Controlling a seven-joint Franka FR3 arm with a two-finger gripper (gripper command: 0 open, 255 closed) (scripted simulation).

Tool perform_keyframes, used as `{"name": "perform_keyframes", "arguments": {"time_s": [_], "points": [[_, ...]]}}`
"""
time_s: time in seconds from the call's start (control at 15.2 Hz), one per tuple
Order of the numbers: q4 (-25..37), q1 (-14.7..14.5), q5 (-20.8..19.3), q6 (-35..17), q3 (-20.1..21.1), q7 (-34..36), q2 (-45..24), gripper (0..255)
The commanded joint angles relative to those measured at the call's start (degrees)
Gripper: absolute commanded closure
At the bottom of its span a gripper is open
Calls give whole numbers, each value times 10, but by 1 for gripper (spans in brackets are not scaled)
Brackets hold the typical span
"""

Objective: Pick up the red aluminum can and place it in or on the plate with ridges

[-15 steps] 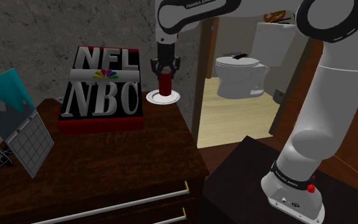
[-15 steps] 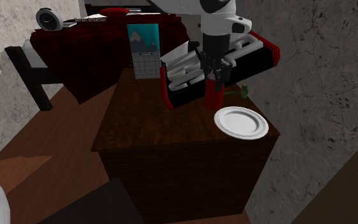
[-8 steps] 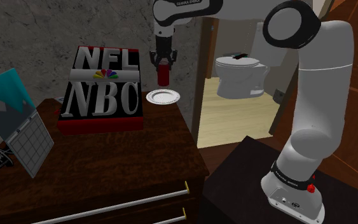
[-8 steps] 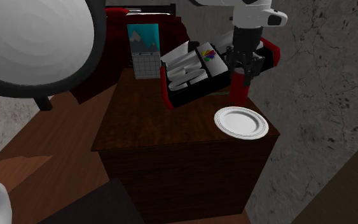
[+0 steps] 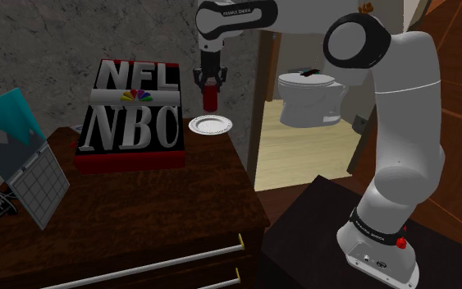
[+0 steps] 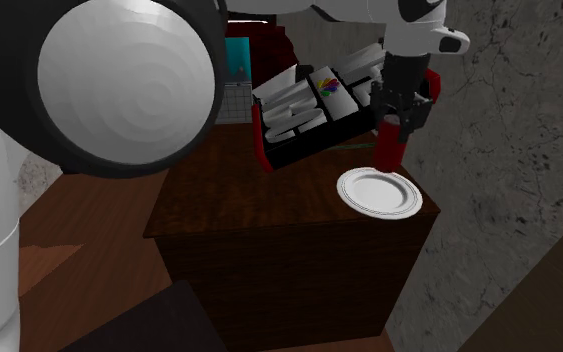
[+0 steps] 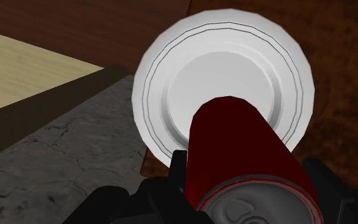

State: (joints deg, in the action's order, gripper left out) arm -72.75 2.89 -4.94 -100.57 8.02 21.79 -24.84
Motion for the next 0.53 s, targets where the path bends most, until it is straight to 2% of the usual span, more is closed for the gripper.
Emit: {"name": "perform_keyframes", "arguments": {"time_s": [0.0, 0.46], "points": [[-17, 1, 0, -17, 0, 0, 1, 255], [-72, 3, -1, -71, -1, 2, 1, 255]]}}
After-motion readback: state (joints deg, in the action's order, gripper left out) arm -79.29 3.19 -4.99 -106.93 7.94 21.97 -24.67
